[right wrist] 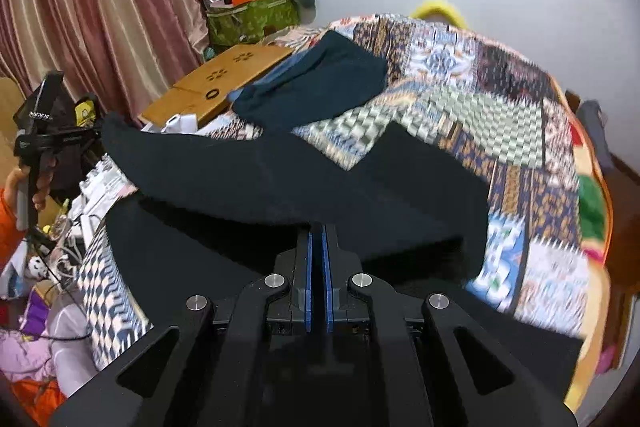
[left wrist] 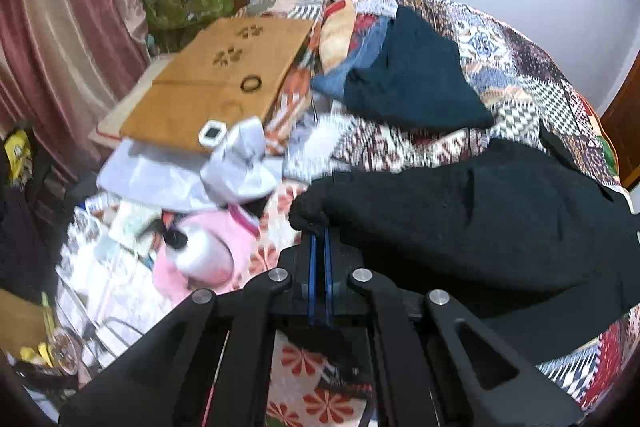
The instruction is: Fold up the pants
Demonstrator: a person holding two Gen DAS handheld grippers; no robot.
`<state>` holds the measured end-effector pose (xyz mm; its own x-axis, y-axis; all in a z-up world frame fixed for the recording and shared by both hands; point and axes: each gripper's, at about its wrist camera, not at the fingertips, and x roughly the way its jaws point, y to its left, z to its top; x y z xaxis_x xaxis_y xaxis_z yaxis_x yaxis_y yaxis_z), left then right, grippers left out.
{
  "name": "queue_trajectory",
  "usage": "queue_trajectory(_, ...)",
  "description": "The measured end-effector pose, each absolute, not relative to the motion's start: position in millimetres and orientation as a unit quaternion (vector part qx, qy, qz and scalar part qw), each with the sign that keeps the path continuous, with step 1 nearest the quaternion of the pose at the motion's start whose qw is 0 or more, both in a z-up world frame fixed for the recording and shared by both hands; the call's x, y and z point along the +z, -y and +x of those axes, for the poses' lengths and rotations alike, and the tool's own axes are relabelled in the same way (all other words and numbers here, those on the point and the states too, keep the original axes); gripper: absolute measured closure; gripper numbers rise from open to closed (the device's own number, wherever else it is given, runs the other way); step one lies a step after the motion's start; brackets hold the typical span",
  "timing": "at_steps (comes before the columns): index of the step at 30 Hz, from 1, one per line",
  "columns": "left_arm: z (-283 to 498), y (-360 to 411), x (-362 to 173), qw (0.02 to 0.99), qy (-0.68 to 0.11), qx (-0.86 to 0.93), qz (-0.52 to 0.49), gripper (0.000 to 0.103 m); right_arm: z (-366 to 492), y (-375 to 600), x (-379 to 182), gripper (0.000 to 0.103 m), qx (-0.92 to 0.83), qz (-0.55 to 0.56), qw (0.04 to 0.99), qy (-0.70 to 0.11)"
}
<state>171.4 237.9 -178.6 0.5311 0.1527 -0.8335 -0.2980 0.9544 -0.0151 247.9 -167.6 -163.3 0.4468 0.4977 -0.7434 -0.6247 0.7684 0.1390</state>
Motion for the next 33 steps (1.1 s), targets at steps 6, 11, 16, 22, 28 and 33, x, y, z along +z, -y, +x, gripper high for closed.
queue_trajectory(6,152,-236,-223,0.846,-0.507,0.137,-0.09,0.101,227,173,-195,0.099,0.321,-0.07,0.84,-0.432)
queue_trajectory(11,143,-233,-250,0.828,-0.535,0.139,-0.096,0.101,217,173,-202,0.098,0.315,-0.067,0.844,-0.429)
queue_trajectory(16,144,-226,-237,0.835,-0.524,0.152,-0.069,0.101,214,183,-193,0.097,0.312,-0.067,0.846,-0.428)
queue_trajectory(22,149,-223,-208,0.85,-0.5,0.158,-0.055,0.097,219,204,-174,0.097,0.296,-0.047,0.858,-0.416)
queue_trajectory(28,166,-214,-176,0.87,-0.467,0.151,-0.051,0.069,247,214,-156,0.083,0.268,-0.024,0.873,-0.406)
queue_trajectory(33,186,-198,-147,0.892,-0.431,0.136,-0.031,0.042,274,209,-147,0.06,0.262,-0.019,0.88,-0.395)
